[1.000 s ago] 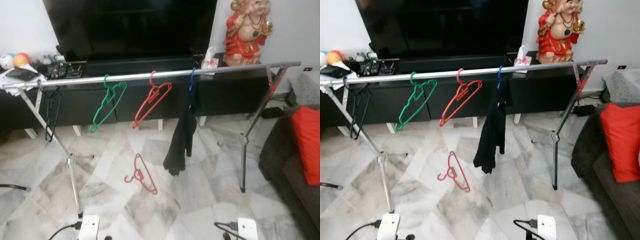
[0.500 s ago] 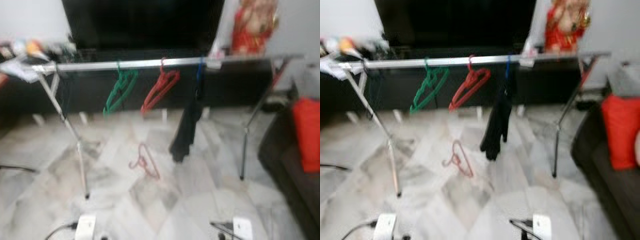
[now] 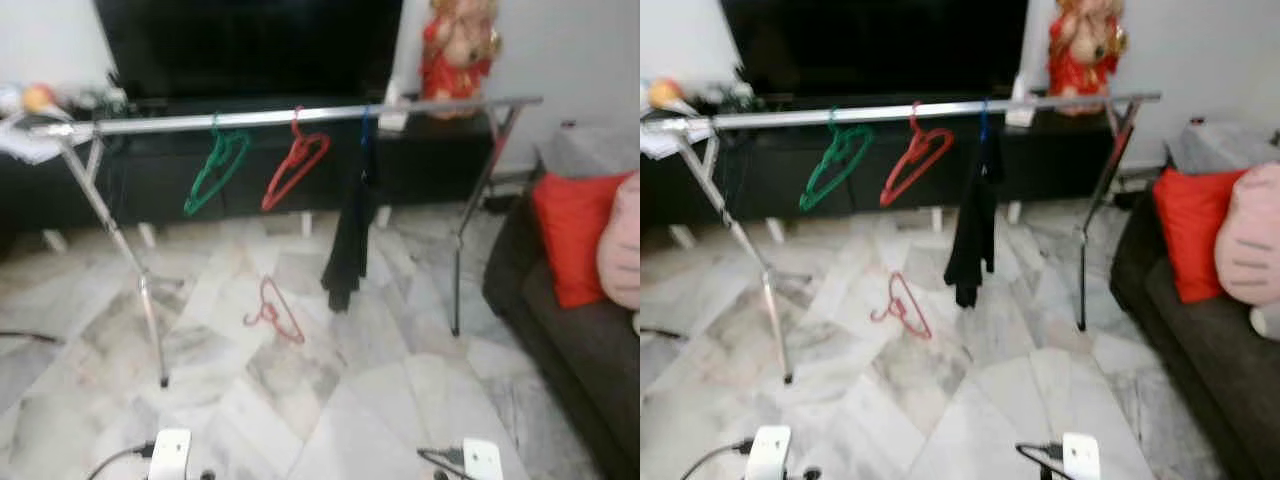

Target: Hang hanger

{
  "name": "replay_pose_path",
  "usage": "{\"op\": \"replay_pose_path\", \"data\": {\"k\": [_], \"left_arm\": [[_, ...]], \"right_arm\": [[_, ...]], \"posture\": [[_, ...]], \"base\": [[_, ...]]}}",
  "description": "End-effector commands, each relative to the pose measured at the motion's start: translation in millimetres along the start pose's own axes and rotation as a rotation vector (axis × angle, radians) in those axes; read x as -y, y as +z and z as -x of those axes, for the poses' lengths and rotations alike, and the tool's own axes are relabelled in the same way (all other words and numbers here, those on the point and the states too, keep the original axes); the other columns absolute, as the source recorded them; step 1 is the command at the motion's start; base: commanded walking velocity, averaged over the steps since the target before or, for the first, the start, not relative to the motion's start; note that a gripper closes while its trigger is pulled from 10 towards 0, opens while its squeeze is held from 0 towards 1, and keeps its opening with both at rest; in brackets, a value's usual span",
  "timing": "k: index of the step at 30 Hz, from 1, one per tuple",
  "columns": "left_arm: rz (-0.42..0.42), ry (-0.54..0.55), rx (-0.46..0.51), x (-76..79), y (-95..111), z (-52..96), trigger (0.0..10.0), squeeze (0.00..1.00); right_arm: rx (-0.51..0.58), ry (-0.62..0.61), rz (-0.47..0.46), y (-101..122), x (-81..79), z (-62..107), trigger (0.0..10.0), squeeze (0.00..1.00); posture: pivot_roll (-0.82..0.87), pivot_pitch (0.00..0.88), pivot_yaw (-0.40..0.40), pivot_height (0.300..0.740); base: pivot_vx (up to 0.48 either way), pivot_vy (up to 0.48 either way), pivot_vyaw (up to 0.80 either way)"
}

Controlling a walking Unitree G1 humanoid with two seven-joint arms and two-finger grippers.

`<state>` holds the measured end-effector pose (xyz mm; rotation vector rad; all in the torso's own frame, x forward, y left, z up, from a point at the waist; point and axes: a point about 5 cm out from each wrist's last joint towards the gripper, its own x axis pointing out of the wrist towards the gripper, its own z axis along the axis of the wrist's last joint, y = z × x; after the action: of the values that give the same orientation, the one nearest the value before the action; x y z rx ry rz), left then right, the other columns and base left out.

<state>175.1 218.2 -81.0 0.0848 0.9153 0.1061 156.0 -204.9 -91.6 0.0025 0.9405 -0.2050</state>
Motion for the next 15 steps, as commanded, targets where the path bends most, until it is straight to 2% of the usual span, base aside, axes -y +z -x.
{"op": "replay_pose_path", "data": {"k": [1,7,15], "left_arm": [[0.013,0.0,-0.026,1.4,-5.7,0.8,10.0,0.0],[0.013,0.001,-0.027,1.0,-6.0,0.9,10.0,0.0],[0.005,0.004,-0.033,1.8,-6.4,0.8,10.0,0.0]], "right_arm": [[-0.011,-0.005,0.002,-4.2,3.5,1.1,10.0,0.0],[-0.016,-0.008,0.001,-4.9,3.9,1.1,10.0,0.0],[-0.012,-0.011,-0.011,-4.2,5.3,1.1,10.0,0.0]], "posture": [[-0.09,0.0,-0.004,0.74],[-0.09,0.0,-0.004,0.74],[-0.09,0.0,-0.003,0.74]], "base": [[-0.27,0.0,0.0],[-0.268,0.0,0.0],[0.0,0.0,0.0]]}}
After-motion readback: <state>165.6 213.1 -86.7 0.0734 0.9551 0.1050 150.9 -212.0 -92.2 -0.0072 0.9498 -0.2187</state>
